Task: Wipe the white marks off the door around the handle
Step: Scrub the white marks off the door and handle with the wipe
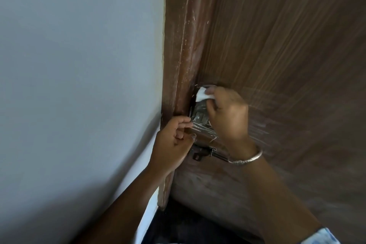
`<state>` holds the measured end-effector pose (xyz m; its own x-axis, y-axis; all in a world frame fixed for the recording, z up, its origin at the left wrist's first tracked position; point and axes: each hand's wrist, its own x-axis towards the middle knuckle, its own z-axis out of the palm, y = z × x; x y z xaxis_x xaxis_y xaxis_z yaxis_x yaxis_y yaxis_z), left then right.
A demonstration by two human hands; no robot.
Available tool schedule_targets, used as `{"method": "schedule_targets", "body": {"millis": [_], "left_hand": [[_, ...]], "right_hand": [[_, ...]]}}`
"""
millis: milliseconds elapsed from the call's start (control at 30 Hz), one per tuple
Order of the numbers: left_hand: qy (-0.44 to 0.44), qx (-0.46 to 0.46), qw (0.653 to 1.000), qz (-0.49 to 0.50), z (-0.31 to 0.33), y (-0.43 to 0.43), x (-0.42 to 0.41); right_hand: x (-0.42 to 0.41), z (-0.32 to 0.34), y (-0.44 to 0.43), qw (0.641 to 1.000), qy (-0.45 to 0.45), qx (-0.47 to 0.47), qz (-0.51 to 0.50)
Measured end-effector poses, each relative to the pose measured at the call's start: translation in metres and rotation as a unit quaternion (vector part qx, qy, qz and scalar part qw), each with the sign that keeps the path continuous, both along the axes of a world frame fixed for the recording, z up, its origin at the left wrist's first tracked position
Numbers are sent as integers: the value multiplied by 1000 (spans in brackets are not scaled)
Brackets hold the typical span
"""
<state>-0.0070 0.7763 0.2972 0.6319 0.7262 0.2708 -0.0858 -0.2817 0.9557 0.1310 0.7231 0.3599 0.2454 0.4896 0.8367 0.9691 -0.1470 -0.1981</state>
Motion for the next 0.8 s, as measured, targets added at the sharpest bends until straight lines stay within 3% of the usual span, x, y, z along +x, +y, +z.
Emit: {"method": "schedule_targets", "body": {"millis": [133,267,667,800], "left_hand": [[-21,46,998,47,2,0,3],[-39,83,993,72,6,4,6],[-22,95,993,70,-2,6,15],[-20,97,993,62,-5,8,15]], "right_hand": [[2,0,7,996,-83,-9,11],[3,-3,5,985,-119,-120,-45],[-27,12,3,959,-116,-225,-130],[-20,9,-6,965,-43,-207,-152]]}}
